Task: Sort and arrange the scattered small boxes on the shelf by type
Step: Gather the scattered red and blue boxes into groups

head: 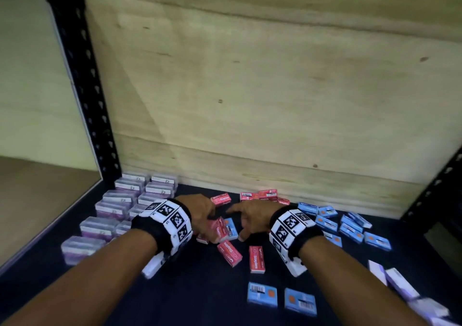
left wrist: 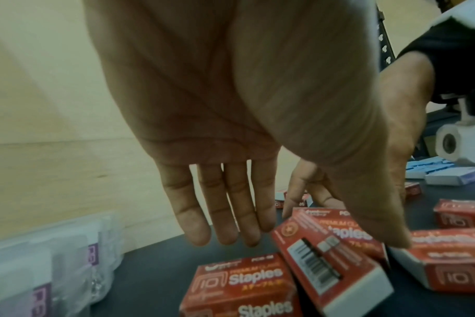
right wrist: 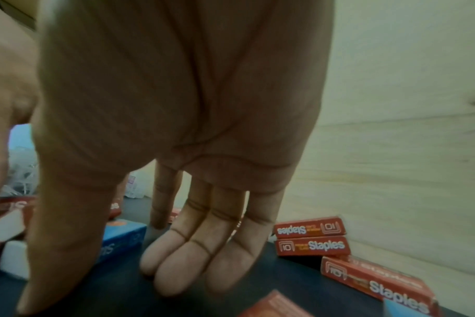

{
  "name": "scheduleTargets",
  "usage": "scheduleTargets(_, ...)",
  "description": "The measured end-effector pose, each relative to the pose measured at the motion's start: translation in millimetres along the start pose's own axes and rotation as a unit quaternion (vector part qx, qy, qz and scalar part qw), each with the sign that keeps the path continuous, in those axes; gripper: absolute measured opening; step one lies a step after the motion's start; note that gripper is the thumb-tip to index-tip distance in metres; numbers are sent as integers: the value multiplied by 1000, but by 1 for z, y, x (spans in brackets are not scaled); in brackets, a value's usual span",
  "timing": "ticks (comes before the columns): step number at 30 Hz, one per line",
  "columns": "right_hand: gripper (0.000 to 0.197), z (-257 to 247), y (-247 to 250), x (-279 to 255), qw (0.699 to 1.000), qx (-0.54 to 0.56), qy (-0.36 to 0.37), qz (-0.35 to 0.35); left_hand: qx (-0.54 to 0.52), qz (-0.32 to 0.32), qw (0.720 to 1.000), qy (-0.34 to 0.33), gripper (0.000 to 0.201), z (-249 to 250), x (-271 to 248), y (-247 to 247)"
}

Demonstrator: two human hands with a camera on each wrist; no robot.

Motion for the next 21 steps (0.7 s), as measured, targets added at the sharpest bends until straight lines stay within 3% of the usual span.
scheduleTargets(7, 58, 2, -2, 5, 1000, 13, 2, 8, 63, -11, 998, 11, 58, 2, 7, -8)
scheduleTargets(12, 64, 4, -3, 1, 999, 45, -1, -11, 71, -12, 997, 7, 65, 5, 6, -5)
scheduleTargets(21, 53, 15, 7, -13, 998, 26, -23, 47, 87, -1, 996, 30, 61, 12, 6, 2)
Point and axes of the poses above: each hand's wrist, its own x-axis towards the middle knuckle, its own y-axis out of the back of the hand, z = x × y, the point moved 3 cm from there along x, towards the middle knuckle, and after that the axes turned 14 degrees about x, right-handed, at the moved point
